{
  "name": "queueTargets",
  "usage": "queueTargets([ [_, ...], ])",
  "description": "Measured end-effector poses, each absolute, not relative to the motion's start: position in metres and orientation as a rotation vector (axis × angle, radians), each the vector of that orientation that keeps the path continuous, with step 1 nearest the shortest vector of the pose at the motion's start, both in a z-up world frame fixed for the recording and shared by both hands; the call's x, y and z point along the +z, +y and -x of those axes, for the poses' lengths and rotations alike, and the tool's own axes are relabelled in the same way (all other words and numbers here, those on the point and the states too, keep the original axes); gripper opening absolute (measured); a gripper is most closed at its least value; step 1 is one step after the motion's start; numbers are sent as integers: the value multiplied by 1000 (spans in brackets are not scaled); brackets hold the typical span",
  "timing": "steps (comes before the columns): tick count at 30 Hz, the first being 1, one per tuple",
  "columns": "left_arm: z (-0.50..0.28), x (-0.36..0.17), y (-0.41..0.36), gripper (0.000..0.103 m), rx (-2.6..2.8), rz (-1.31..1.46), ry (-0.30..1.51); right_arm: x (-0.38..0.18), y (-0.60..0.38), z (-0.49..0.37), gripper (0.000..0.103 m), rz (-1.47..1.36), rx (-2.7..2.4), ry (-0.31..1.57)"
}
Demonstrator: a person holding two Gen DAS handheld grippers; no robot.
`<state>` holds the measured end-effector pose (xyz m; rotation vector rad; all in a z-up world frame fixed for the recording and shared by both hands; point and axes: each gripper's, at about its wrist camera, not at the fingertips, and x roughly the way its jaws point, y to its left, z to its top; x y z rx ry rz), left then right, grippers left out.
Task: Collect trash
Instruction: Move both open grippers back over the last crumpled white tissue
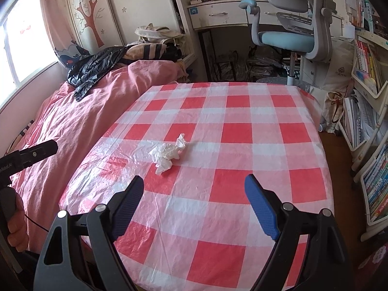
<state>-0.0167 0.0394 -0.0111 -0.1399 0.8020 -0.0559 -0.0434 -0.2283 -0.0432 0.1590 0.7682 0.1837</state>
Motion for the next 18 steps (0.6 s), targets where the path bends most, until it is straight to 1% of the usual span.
queueTargets([
  [18,13,-14,35,96,-56,120,820,-44,-225,43,82,-138,188,768],
])
